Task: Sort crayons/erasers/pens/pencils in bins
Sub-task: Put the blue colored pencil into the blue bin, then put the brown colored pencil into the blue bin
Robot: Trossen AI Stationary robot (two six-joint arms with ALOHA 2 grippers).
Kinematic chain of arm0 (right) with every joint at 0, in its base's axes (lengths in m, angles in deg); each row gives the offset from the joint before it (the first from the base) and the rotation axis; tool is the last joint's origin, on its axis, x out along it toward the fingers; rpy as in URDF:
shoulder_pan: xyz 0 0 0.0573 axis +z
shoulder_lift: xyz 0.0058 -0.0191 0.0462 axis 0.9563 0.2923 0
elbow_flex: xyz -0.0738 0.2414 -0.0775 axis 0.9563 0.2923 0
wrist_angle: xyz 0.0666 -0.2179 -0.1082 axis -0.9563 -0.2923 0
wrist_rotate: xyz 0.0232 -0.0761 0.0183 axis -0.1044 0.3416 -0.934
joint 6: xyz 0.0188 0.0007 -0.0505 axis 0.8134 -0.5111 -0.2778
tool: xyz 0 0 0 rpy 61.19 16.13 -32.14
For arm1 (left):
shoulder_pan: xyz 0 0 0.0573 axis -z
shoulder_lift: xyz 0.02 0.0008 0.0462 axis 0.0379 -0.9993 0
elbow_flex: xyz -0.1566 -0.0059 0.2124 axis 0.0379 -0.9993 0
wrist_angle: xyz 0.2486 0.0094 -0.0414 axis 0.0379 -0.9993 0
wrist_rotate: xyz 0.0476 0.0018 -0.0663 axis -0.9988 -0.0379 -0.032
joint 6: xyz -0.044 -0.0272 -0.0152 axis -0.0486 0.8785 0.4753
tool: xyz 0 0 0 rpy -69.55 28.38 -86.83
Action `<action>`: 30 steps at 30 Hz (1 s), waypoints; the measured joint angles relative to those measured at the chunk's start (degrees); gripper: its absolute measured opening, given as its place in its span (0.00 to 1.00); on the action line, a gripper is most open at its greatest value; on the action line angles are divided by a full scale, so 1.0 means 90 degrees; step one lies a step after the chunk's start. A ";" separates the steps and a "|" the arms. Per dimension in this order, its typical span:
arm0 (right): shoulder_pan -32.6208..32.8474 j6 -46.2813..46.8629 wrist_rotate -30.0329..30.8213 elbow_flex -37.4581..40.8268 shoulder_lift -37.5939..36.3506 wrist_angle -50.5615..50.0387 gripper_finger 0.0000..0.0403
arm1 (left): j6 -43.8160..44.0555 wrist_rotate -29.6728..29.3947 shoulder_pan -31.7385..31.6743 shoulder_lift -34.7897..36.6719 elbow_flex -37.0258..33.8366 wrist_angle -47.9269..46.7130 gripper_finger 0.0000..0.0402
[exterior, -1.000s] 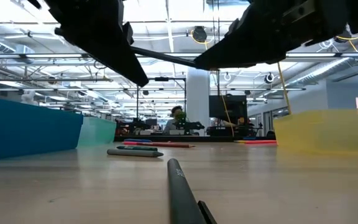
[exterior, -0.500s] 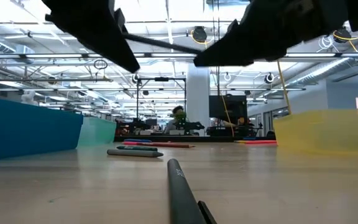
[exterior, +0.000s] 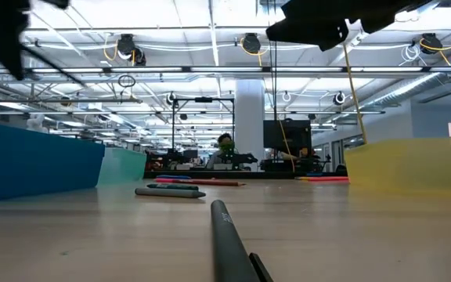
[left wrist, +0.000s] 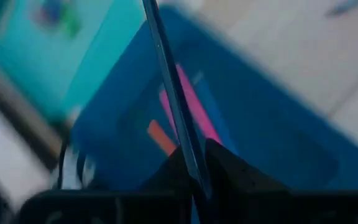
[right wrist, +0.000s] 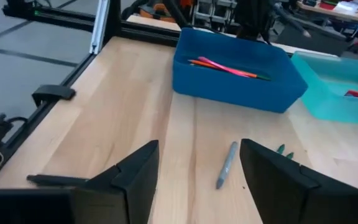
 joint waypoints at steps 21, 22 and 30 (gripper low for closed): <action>0.0172 0.1377 0.0002 -0.0002 0.0002 -0.0520 0.63 | 0.1863 0.1279 -0.0066 0.0227 -0.2747 0.2681 0.16; 0.0172 0.1383 0.0001 -0.0002 0.0002 -0.0582 0.63 | 0.1806 0.1317 -0.0080 0.0239 -0.2746 0.2680 0.18; -0.0082 0.1274 -0.0188 -0.0007 0.0002 -0.0751 0.65 | 0.1667 0.1406 -0.0114 0.0365 -0.2742 0.2652 0.44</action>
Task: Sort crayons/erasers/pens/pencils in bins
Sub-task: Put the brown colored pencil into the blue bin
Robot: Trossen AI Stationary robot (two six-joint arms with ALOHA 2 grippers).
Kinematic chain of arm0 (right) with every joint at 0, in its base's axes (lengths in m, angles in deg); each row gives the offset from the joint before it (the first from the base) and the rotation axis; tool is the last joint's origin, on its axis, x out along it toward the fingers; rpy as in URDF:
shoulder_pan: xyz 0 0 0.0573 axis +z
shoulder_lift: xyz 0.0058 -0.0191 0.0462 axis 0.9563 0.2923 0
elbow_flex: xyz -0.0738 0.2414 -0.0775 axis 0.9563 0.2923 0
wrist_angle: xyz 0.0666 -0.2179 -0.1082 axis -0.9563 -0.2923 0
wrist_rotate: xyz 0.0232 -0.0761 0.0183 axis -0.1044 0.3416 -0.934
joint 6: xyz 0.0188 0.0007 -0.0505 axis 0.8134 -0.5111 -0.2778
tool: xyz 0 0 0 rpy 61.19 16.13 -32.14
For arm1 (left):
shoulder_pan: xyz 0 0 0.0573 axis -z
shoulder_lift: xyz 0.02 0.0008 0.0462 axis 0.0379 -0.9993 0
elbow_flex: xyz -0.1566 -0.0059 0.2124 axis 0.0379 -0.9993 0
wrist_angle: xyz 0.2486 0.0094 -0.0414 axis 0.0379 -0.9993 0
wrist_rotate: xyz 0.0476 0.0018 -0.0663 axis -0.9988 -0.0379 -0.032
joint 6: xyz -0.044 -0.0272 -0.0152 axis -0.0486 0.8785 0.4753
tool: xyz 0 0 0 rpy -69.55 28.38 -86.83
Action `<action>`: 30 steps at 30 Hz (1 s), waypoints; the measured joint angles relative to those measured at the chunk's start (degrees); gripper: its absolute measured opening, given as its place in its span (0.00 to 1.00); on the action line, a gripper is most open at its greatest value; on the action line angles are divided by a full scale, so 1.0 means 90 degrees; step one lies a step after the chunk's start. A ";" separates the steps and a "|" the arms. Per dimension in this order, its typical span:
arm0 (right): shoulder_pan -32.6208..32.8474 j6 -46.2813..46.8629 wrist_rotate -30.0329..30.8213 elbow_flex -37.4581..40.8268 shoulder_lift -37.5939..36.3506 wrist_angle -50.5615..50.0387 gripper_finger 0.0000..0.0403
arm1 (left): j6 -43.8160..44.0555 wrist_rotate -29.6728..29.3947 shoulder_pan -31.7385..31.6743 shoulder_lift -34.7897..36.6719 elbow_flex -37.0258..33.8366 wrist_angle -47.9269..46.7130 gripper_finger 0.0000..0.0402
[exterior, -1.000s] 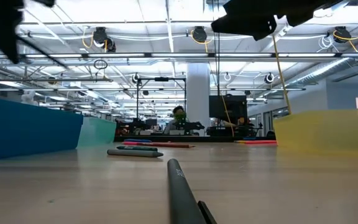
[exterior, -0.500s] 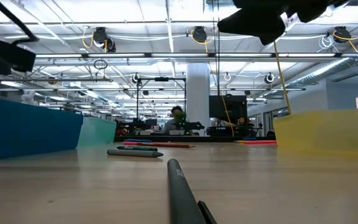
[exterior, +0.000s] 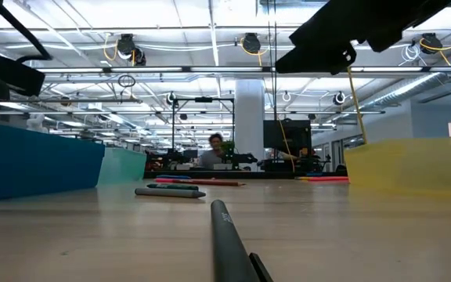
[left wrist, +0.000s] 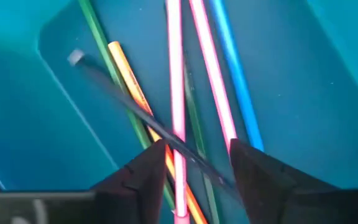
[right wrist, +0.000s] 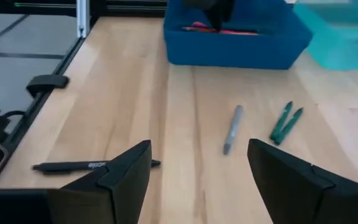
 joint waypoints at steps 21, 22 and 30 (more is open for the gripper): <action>-0.2838 -0.1185 -0.0146 -0.2820 0.2357 -0.1607 0.65 | -0.3571 -0.3706 -0.0538 0.3320 0.0211 0.0273 0.54; -0.2957 -0.1092 -0.0154 -0.2820 0.2367 -0.1595 0.65 | -0.3960 -0.3748 -0.0548 0.3367 0.0211 0.0541 0.54; -0.3575 -0.0582 -0.0810 -0.1935 0.2385 -0.1174 0.64 | -0.6075 -0.3992 -0.0573 0.3241 0.0193 0.2501 0.54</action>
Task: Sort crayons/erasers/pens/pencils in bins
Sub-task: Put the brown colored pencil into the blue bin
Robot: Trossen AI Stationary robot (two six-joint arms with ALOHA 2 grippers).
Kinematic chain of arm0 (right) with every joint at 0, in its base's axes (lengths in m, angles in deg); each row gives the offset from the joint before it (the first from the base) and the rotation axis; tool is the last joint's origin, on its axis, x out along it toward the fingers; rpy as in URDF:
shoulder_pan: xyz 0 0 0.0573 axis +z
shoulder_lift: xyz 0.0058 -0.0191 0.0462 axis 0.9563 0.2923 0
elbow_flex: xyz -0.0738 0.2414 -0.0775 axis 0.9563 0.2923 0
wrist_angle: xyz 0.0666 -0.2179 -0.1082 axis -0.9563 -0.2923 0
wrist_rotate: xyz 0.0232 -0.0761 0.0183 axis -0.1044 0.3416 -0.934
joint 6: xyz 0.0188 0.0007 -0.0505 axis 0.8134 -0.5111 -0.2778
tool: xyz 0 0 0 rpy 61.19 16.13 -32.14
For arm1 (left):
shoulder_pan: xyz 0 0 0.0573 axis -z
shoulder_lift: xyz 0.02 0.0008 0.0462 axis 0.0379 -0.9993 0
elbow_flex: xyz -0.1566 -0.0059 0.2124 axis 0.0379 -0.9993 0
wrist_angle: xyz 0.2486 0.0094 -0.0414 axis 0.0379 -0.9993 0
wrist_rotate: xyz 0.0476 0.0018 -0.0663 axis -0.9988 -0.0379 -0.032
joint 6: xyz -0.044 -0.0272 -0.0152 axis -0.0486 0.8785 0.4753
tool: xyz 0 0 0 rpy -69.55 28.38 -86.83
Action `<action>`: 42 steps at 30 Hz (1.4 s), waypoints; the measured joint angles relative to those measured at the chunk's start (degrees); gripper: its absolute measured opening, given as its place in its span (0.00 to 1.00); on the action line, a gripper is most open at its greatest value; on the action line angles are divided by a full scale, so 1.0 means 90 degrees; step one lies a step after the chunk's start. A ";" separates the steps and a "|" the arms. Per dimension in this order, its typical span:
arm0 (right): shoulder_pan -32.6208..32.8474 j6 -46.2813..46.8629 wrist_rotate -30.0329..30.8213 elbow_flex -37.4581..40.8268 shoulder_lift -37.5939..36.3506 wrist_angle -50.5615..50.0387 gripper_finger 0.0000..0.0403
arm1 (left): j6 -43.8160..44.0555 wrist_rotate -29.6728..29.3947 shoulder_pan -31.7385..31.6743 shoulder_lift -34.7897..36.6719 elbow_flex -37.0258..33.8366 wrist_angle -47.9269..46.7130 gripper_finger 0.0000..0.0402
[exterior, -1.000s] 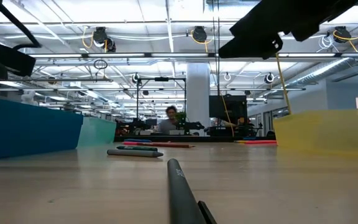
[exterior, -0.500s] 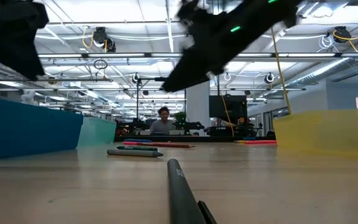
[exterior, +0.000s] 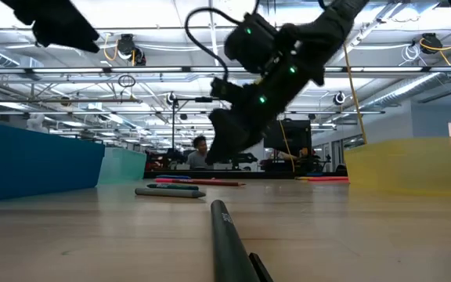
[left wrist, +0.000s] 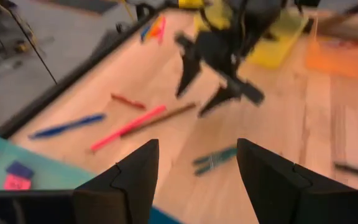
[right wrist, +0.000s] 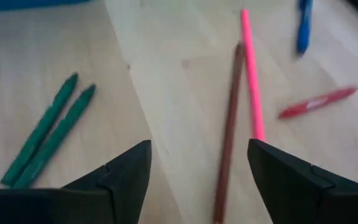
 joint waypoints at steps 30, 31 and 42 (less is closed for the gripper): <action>-0.0076 0.0790 0.0568 0.1687 0.1421 0.3753 0.16 | -0.2930 0.1450 -0.1185 -0.0124 -0.1587 0.4524 0.54; -0.0079 0.0745 0.0539 0.1730 0.1422 0.3752 0.13 | -0.2934 0.1547 -0.1183 -0.0153 -0.1587 0.4523 0.54; 0.0128 -0.0067 0.0268 0.1979 0.1270 0.3821 0.03 | -0.3231 0.1979 -0.1607 -0.1435 -0.1563 0.4729 0.54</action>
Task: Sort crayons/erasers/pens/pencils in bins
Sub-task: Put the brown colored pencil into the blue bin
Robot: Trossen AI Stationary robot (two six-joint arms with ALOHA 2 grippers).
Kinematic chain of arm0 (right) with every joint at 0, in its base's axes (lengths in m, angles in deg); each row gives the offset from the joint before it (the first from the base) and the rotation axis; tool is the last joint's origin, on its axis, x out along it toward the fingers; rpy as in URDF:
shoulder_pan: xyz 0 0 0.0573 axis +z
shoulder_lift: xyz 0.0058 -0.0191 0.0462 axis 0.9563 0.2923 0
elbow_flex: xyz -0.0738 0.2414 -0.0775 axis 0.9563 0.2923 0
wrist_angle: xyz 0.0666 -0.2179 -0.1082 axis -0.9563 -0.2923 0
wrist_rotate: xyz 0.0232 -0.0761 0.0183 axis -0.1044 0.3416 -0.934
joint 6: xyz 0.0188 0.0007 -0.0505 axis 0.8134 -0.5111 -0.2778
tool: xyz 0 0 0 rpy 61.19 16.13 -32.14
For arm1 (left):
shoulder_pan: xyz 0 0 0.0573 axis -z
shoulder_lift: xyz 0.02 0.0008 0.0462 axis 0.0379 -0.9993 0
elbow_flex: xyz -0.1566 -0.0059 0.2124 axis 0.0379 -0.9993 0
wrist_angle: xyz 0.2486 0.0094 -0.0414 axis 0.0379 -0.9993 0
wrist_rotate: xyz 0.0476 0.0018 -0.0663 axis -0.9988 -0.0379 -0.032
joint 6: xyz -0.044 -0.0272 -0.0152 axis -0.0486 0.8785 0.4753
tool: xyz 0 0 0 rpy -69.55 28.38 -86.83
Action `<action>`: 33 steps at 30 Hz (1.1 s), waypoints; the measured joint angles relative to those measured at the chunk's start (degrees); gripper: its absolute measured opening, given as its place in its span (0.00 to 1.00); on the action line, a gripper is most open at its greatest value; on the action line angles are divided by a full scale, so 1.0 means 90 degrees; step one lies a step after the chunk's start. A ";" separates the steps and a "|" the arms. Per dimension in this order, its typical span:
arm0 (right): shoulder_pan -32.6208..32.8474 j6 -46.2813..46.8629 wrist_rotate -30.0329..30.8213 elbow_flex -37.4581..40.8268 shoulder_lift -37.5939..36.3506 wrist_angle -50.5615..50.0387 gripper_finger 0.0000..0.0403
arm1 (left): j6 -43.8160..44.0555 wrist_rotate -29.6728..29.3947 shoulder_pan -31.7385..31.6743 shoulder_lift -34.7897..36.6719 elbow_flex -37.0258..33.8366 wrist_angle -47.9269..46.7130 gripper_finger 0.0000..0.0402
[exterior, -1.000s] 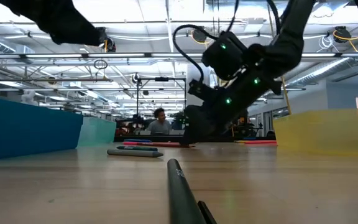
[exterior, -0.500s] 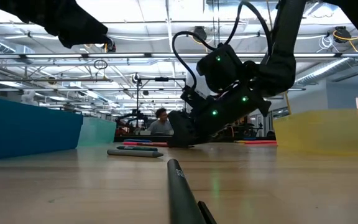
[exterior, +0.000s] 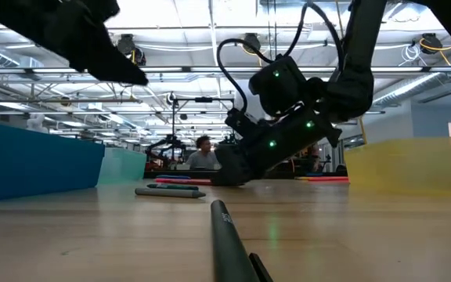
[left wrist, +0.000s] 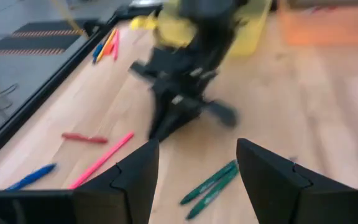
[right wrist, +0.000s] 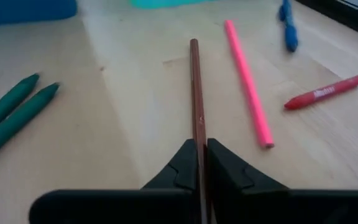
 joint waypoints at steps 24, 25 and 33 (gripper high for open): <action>0.1306 -0.0762 0.0506 0.0034 -0.1412 -0.0210 0.03 | -0.2210 0.2567 -0.1486 -0.3460 0.1753 -0.0069 0.54; 0.1330 -0.0805 0.0514 0.0034 -0.1456 -0.0215 0.03 | -0.2141 0.2569 -0.1507 -0.3480 0.1816 -0.0096 0.54; 0.1387 -0.0884 0.0609 0.0027 -0.1604 -0.0212 0.03 | -0.1663 0.2586 -0.1692 -0.3487 0.2182 -0.0853 0.38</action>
